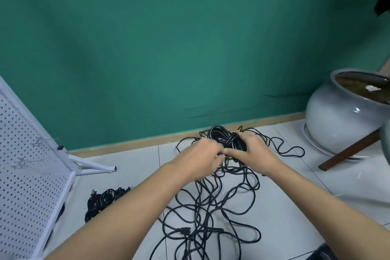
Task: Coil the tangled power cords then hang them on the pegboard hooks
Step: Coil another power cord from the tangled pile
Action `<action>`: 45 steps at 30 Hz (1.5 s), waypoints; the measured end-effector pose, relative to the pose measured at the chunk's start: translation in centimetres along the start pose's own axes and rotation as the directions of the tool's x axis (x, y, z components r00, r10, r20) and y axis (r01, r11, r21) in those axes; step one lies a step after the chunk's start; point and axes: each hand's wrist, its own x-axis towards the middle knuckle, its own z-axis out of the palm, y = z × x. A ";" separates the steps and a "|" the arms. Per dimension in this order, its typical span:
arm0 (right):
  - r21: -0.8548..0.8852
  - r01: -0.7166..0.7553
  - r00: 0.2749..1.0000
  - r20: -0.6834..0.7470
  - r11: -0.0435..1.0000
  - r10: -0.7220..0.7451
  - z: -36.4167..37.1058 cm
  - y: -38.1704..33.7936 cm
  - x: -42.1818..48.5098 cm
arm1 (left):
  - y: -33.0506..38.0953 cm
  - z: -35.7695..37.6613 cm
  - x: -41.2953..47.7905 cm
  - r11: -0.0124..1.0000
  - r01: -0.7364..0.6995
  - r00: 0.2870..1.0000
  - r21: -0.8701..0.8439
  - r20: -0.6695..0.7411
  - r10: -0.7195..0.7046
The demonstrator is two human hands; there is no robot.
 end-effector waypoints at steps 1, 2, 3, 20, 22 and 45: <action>0.015 0.001 1.000 0.031 1.000 -0.001 -0.1 -0.5 -0.2 | -0.4 -0.5 -0.2 0.999 -0.038 0.998 -0.010 -0.056 0.038; 0.040 0.006 0.998 0.061 0.999 -0.008 -0.3 -1.0 -0.4 | -0.9 -1.0 -0.4 0.996 -0.081 0.991 -0.038 -0.106 0.077; 0.084 0.008 0.993 0.113 0.996 -0.018 -0.5 -1.5 -0.6 | -1.3 -1.6 -0.6 0.991 -0.112 0.984 -0.079 -0.145 0.100; -0.174 0.293 0.880 0.434 0.940 -0.193 0.8 -4.5 -3.1 | -3.7 -2.0 -2.5 0.912 -0.002 0.994 -0.411 -0.101 -0.043; -0.255 0.329 0.888 0.410 0.909 -0.206 1.0 -4.8 -3.3 | -4.1 -2.0 -2.8 0.897 0.036 0.996 -0.441 -0.062 -0.070; 0.205 0.294 0.932 0.156 0.934 -0.327 -0.5 -3.4 -2.9 | -6.4 0.6 -3.0 0.109 0.460 0.812 -0.881 0.368 -0.452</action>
